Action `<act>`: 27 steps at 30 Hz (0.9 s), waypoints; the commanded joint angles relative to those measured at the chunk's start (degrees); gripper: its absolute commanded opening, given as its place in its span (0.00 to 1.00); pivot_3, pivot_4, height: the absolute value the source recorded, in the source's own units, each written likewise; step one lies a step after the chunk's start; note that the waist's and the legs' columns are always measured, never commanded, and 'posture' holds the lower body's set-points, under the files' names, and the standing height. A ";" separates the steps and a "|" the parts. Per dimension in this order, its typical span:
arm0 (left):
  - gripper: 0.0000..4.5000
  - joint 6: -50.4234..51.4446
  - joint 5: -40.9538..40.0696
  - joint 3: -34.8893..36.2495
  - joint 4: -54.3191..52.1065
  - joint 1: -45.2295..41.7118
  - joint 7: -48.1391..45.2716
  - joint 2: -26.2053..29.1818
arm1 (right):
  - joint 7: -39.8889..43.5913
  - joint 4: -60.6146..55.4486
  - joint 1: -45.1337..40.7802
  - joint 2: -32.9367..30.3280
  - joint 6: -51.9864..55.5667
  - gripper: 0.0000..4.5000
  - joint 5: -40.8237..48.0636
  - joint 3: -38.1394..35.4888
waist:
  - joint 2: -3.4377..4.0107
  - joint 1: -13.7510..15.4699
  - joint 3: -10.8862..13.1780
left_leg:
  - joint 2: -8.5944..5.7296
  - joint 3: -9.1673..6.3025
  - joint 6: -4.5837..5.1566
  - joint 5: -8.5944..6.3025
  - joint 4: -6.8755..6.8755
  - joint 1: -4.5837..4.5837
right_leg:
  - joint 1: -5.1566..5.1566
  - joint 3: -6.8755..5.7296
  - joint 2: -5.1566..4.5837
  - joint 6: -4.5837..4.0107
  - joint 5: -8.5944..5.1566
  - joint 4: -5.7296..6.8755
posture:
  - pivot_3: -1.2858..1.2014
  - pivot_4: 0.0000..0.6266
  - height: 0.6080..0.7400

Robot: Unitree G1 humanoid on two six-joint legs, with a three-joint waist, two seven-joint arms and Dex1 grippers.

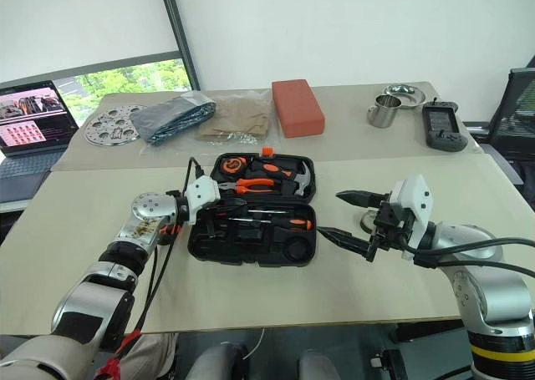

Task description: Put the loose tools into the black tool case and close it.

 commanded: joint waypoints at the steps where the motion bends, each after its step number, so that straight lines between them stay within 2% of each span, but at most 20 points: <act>1: 0.01 10.72 -8.80 6.59 -14.77 2.39 0.90 2.81 | 0.77 0.03 -2.63 0.24 0.16 1.00 2.23 0.61 | -0.14 -0.17 0.11 | 0.07 -0.02 -0.02 0.01 -0.02 -0.05 | -0.04 0.00 0.07 0.00 0.00 -0.02 | 0.52 0.24 1.00; 3: 0.01 17.30 -11.58 9.02 -22.23 4.59 3.13 4.11 | 0.96 0.32 -3.22 0.20 -0.04 1.00 2.02 1.31 | -0.14 -0.14 0.11 | 0.10 -0.06 -0.04 0.02 -0.03 -0.08 | -0.06 0.00 0.10 0.00 0.00 -0.04 | 0.52 0.24 1.00; 6: 0.17 30.73 -15.81 16.99 -36.83 10.34 12.13 8.87 | 1.75 1.23 -4.72 0.48 -0.29 1.00 2.12 2.61 | -0.11 -0.30 0.11 | 0.11 -0.09 -0.04 0.02 -0.07 -0.05 | -0.05 0.02 0.09 0.01 -0.01 -0.05 | 0.52 0.24 1.00; 9: 0.41 39.21 -16.73 22.13 -45.76 16.38 18.16 12.93 | 2.47 1.50 -5.54 0.69 -0.41 1.00 2.36 3.41 | -0.11 -0.50 0.11 | 0.14 -0.12 -0.04 0.02 -0.19 0.03 | -0.03 0.06 0.08 0.01 -0.01 -0.08 | 0.52 0.24 1.00; 11: 0.60 42.33 -15.99 25.16 -48.87 21.83 20.63 15.46 | 2.73 1.56 -6.29 0.99 -0.30 1.00 2.66 3.75 | -0.11 -0.21 0.12 | 0.15 -0.15 -0.09 0.05 -0.27 0.10 | 0.01 0.04 0.01 0.01 -0.01 -0.05 | 0.52 0.24 1.00; 12: 0.65 43.39 -15.47 26.37 -49.84 24.54 21.35 16.52 | 2.77 1.65 -6.71 1.17 -0.25 1.00 2.78 3.93 | -0.11 -0.18 0.12 | 0.15 -0.14 -0.10 0.05 -0.29 0.12 | 0.01 0.05 -0.03 0.01 -0.01 -0.11 | 0.52 0.24 1.00; 16: 0.99 44.24 -12.36 28.10 -48.98 32.40 24.87 18.47 | 3.37 2.73 -8.03 1.71 -0.71 1.00 2.45 5.06 | -0.17 0.16 0.16 | 0.12 -0.12 -0.12 0.06 -0.31 0.21 | 0.08 0.03 -0.16 0.00 -0.01 -0.14 | 0.52 0.24 1.00; 21: 0.99 44.42 -10.80 25.19 -46.91 34.38 26.83 16.87 | 4.07 3.61 -8.82 1.68 -1.01 1.00 2.17 5.49 | -0.22 0.82 0.18 | 0.10 -0.12 -0.14 0.07 -0.32 0.16 | 0.08 -0.02 -0.28 -0.02 0.00 -0.20 | 0.52 0.24 1.00; 27: 0.99 49.03 -9.91 23.01 -41.01 31.36 31.21 14.32 | 4.31 3.45 -9.20 1.09 -0.74 1.00 2.29 5.16 | -0.22 0.60 0.18 | 0.09 -0.09 -0.13 0.06 -0.39 0.12 | 0.01 -0.01 -0.27 -0.04 0.00 -0.21 | 0.52 0.24 1.00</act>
